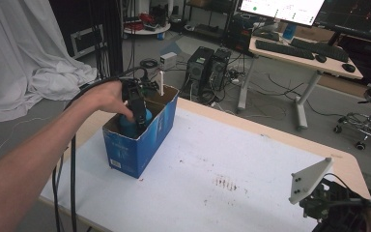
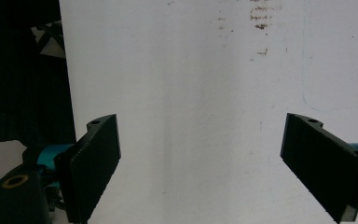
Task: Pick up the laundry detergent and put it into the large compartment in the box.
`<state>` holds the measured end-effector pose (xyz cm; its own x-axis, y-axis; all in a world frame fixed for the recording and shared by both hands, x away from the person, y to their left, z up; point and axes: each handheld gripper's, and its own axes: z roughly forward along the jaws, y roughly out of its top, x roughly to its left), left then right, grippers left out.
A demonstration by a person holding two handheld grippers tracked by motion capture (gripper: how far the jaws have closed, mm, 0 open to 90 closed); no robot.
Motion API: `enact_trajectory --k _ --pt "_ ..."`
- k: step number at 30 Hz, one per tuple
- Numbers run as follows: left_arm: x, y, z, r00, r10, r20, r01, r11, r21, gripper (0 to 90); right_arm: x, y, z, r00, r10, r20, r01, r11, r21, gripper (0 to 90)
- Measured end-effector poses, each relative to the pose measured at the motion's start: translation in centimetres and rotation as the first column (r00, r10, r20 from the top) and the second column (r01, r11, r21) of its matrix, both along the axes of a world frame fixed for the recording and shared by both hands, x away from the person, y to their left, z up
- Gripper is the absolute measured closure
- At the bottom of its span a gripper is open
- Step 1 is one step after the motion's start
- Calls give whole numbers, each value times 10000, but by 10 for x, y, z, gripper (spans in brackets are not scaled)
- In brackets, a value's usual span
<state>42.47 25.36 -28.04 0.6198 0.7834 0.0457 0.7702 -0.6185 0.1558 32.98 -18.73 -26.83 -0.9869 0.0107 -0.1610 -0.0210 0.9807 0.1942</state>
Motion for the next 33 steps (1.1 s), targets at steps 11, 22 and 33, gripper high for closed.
enact_trajectory --k 11,22,33 --pt "0 0 -1 9999 -11 166 11 10000 -38 377 -1 1 0 10000 1 5 -1 10000 -9 111" --pt "0 -1 -1 9999 -36 153 36 10000 0 373 0 3 -2 10000 30 -32 -30 10000 -12 111" --pt "0 0 -2 10000 30 70 -30 10000 -31 354 1 4 -3 9999 63 -99 -63 10000 -29 111"
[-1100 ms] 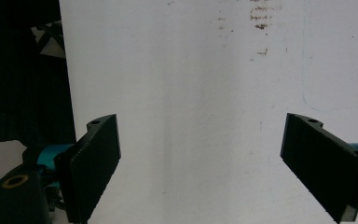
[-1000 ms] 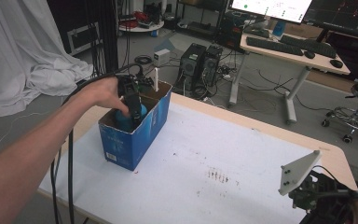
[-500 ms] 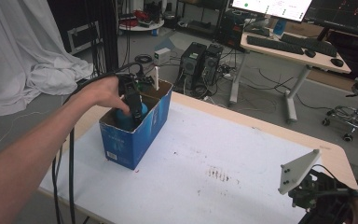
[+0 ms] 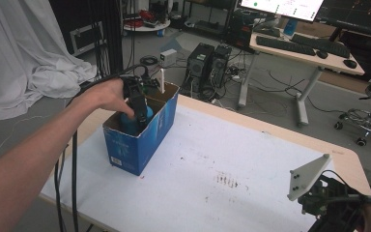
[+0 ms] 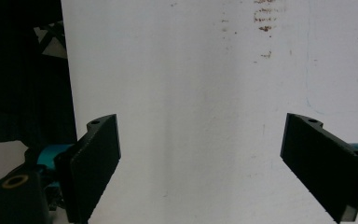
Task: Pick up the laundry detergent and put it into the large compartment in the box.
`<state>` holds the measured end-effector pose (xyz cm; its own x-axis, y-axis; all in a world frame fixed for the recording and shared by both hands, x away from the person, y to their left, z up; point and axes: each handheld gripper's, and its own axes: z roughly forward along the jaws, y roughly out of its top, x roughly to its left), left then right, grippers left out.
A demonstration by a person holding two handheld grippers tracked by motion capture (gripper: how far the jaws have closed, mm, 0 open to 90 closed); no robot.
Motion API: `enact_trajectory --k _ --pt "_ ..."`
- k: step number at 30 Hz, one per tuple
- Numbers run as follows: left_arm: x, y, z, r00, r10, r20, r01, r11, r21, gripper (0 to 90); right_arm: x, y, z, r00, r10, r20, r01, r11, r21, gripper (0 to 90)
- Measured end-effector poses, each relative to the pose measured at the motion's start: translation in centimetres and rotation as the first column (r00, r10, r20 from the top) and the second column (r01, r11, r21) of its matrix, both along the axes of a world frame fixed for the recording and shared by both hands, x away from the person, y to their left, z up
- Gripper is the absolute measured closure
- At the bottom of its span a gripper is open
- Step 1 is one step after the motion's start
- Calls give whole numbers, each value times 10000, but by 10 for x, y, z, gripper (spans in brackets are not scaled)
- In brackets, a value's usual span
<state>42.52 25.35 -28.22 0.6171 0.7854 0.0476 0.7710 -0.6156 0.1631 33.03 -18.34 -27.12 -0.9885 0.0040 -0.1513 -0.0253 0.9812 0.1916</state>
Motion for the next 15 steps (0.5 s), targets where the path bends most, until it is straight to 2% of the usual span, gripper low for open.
enact_trajectory --k 15 --pt "1 2 5 10000 69 63 -70 10000 46 302 -1 -1 0 10000 11 5 -11 10000 -22 111"
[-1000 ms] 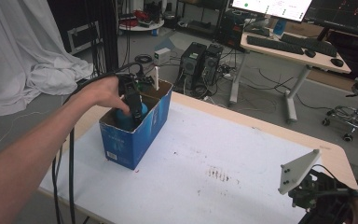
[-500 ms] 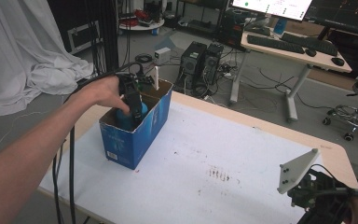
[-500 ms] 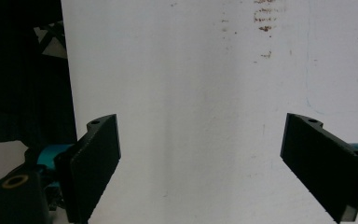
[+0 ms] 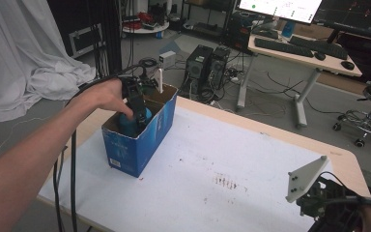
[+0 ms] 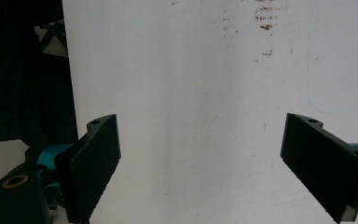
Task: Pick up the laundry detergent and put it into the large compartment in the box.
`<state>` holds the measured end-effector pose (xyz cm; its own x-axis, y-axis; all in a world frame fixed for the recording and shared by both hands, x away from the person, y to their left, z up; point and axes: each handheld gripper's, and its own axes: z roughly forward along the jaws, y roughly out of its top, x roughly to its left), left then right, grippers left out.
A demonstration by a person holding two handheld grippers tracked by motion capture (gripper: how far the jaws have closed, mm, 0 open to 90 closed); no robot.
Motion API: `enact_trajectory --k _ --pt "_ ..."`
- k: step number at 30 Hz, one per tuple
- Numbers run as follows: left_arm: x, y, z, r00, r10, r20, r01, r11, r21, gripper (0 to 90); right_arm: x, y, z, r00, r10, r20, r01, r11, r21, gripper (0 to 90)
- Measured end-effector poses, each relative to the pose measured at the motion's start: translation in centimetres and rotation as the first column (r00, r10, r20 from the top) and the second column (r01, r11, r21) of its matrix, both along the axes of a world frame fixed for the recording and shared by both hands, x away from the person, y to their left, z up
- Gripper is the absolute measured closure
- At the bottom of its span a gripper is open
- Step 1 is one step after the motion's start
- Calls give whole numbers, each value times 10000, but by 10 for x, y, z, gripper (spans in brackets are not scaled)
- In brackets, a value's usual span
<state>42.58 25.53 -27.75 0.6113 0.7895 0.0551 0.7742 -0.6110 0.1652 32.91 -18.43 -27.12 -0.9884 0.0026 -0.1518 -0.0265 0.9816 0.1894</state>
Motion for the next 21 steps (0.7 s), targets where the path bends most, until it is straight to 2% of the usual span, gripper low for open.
enact_trajectory --k 13,16,21 --pt "-1 2 6 9999 36 102 -38 9999 118 253 -1 0 0 10000 -22 -18 22 10000 -4 111" --pt "-3 3 7 9999 77 154 -76 10000 -33 234 -1 0 0 10000 -16 -6 16 10000 -8 111" --pt "-4 2 11 9998 -37 219 38 10000 -53 228 -1 0 0 10000 8 -17 -8 10000 -9 111"
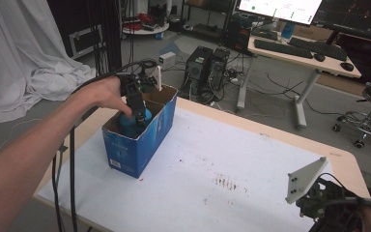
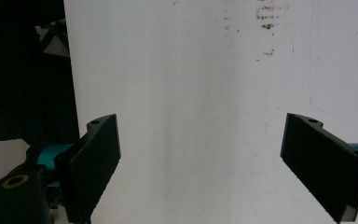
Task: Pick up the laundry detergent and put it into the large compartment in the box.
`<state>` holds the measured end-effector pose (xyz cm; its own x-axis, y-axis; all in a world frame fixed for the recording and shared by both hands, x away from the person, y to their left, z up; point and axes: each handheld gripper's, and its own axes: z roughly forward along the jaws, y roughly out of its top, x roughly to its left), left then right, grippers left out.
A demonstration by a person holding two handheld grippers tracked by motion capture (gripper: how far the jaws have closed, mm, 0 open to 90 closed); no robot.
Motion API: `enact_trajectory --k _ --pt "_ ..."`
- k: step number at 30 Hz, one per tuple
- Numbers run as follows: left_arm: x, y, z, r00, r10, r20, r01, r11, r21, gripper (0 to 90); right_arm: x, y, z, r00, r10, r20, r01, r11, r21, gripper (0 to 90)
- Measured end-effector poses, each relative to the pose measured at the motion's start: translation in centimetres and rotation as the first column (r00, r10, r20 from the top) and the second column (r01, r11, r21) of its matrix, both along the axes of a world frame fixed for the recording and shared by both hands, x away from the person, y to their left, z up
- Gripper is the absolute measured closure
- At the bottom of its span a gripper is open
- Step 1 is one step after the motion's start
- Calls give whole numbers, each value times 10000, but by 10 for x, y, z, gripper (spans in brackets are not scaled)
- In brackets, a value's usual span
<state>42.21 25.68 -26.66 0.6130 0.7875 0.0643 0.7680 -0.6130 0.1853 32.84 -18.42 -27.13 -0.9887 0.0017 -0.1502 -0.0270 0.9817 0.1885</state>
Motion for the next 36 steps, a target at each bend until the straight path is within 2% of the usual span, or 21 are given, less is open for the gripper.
enact_trajectory --k 5,6,7,8,9,11,13,14,18,19,20,22,23,27,28,29,31,32,33,34,36 --pt "-2 -4 11 9996 -58 270 56 10000 49 217 -1 0 0 10000 -34 -21 34 10000 -14 111" --pt "-3 -6 17 9992 -209 333 203 9996 178 187 -1 -1 0 10000 -30 -17 30 10000 -19 111" --pt "-3 -6 17 9992 -209 333 203 9996 178 186 -1 -1 0 10000 -53 -11 53 10000 -34 111" --pt "-4 -7 26 9984 -270 495 264 9996 117 186 -1 -1 0 10000 -60 -10 59 10000 -42 111" --pt "-4 -7 26 9984 -270 495 264 9996 117 185 -1 -1 0 10000 -60 -10 59 10000 -42 111" --pt "-7 -10 43 9955 -400 854 392 9992 104 174 0 -1 0 10000 -45 5 45 10000 -40 111" --pt "-9 -12 49 9942 -441 984 437 9990 58 173 0 -1 0 10000 -50 2 50 10000 -41 111" --pt "-11 -16 60 9912 -560 1198 567 9984 -21 168 0 -1 0 10000 -75 4 75 10000 -36 111" --pt "-14 -21 71 9874 -728 1406 741 9972 -41 168 0 -1 0 10000 -88 14 88 10000 -32 111" --pt "-17 -29 83 9816 -1063 1587 1085 9941 -56 168 0 -1 0 10000 -87 9 87 10000 -22 111" --pt "-19 -34 88 9792 -1200 1638 1230 9924 -80 168 0 -1 0 10000 -90 7 90 10000 -22 111" --pt "-19 -34 88 9792 -1200 1638 1230 9924 -80 168 0 -1 0 10000 -94 11 94 10000 -2 111" --pt "-22 -48 99 9725 -1698 1596 1710 9852 60 168 0 -2 1 9999 -101 4 101 9999 12 111" --pt "-25 -68 108 9601 -2278 1623 2275 9736 204 168 0 -2 1 9999 -103 11 103 9999 32 111" --pt "-25 -73 109 9565 -2438 1602 2426 9697 277 168 0 -2 1 9999 -108 23 108 9999 23 111" --pt "-25 -73 109 9565 -2438 1602 2426 9697 277 168 0 -2 1 9999 -108 23 108 9999 23 111" --pt "-27 -89 110 9476 -2765 1599 2730 9610 438 168 0 -2 1 9999 -98 39 98 9999 63 111" --pt "-27 -94 110 9453 -2874 1542 2835 9578 468 168 0 -2 1 9999 -92 46 91 9999 53 111" --pt "-27 -94 110 9453 -2874 1542 2835 9578 468 168 0 -2 1 9999 -92 46 91 9999 53 111" --pt "-27 -105 109 9378 -3146 1471 3104 9492 512 168 1 -2 1 9999 -121 73 121 9999 63 111" --pt "-28 -116 107 9305 -3403 1358 3358 9403 553 168 0 -2 2 9998 -143 107 143 9999 67 111"
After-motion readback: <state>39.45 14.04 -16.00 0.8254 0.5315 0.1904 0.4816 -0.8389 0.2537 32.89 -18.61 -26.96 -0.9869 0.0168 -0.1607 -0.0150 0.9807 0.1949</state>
